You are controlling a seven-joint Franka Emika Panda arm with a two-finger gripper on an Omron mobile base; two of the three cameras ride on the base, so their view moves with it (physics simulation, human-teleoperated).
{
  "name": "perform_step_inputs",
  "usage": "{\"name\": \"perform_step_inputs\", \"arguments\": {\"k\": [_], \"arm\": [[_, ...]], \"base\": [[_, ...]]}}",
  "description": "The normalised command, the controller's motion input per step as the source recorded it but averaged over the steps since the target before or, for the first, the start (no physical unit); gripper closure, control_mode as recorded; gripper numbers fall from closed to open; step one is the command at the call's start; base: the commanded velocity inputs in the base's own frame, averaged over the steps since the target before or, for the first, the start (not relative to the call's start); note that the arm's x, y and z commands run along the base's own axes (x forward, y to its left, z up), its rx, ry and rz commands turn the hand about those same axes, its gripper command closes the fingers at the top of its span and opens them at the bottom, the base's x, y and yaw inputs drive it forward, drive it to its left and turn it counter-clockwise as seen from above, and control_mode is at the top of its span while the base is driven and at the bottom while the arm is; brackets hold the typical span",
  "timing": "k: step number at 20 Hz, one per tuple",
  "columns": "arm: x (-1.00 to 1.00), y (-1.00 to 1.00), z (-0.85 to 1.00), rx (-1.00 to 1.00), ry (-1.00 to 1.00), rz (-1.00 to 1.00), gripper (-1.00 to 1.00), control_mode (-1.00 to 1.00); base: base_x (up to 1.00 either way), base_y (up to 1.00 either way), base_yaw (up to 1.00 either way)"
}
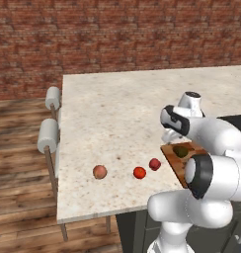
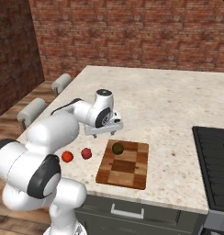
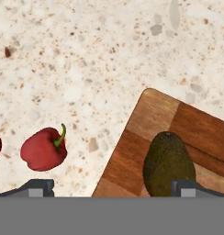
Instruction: Place the avocado, onion, tomato, and bell pepper on the cutting board.
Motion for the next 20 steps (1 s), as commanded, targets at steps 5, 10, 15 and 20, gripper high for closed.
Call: {"name": "perform_step_inputs", "arguments": {"k": [5,10,15,20], "arm": [[-0.41,0.54,0.07,0.0,0.0,-0.11,-1.0,-1.0],[-0.12,0.5,0.01,0.0,0.0,-0.05,-1.0,-1.0],[0.01,0.3,0.0,0.0,0.01,0.0,-1.0,-1.0],[0.07,0.03,0.0,0.0,0.06,-0.01,-1.0,-1.0]], "base": [[0.0,0.0,0.0],[0.0,0.0,0.0],[0.0,0.0,0.0],[0.0,0.0,0.0]]}}
